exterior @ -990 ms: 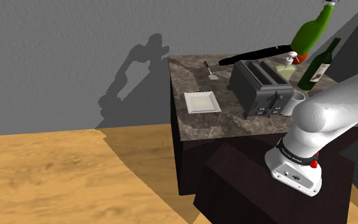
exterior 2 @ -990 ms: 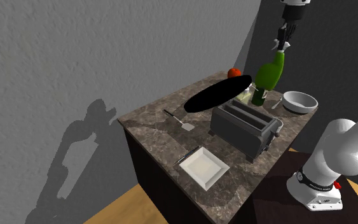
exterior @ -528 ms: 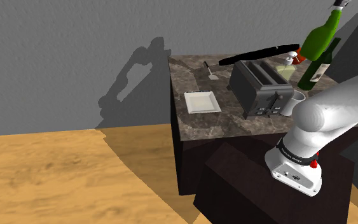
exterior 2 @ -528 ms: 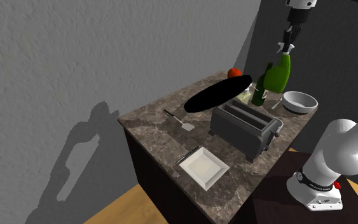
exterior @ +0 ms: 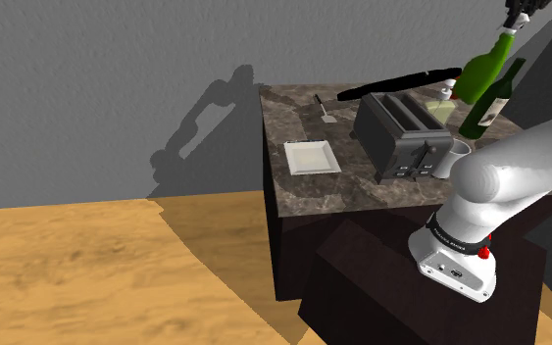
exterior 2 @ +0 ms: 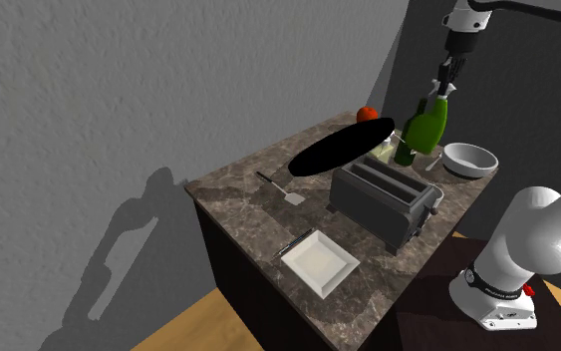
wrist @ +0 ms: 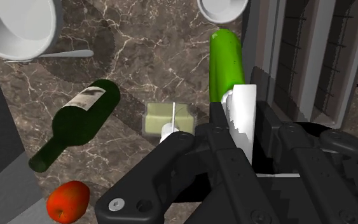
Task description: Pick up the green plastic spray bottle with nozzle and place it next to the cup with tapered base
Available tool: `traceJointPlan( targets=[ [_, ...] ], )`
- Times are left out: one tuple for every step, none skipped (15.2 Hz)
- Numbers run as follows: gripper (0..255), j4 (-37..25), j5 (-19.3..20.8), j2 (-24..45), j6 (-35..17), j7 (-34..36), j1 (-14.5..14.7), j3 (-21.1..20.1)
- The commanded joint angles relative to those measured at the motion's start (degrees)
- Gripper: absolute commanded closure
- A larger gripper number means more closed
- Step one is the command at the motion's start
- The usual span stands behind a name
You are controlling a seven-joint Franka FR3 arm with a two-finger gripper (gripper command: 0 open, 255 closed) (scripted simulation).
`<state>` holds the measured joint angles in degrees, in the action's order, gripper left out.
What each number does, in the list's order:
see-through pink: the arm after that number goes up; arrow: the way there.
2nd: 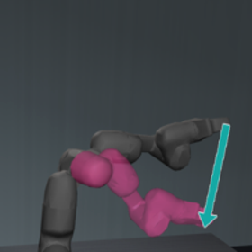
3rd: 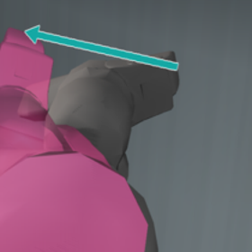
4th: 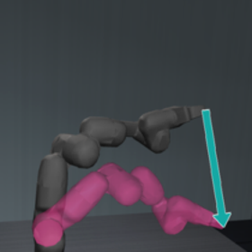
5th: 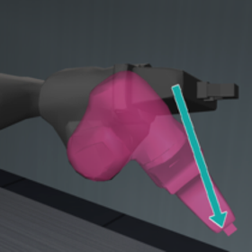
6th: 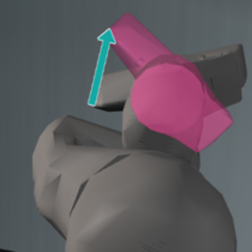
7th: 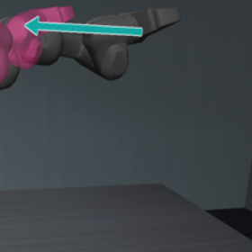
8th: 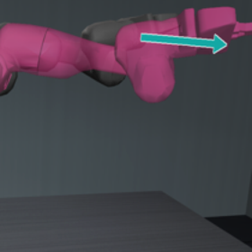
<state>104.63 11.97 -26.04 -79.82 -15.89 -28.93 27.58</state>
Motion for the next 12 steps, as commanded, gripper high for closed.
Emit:
traceJointPlan(
  targets=[
    [255, 2.2, 0.3, -0.8, -1.5, 0.2, -0.2, 0.0],
    [255, 3.2, 0.4, -1.1, -2.2, 0.3, -0.3, 0.0],
    [255, 4.3, 0.5, -1.4, -3.0, 0.4, -0.3, 0.1],
    [255, 5.3, 0.6, -1.7, -3.7, 0.6, -0.4, 0.1],
    [255, 6.3, 0.8, -2.0, -4.5, 0.7, -0.5, 0.1],
    [255, 7.3, 0.9, -2.2, -5.2, 0.8, -0.5, 0.2],
    [255, 8.2, 1.0, -2.5, -5.9, 0.8, -0.6, 0.2],
    [255, 9.2, 1.1, -2.7, -6.7, 0.9, -0.7, 0.3],
    [255, 10.2, 1.2, -2.9, -7.4, 1.0, -0.8, 0.3],
    [255, 11.1, 1.3, -3.1, -8.1, 1.1, -0.8, 0.4],
    [255, 12.0, 1.5, -3.3, -8.8, 1.2, -0.9, 0.5],
    [255, 12.9, 1.6, -3.5, -9.6, 1.3, -1.0, 0.6]
  ],
)
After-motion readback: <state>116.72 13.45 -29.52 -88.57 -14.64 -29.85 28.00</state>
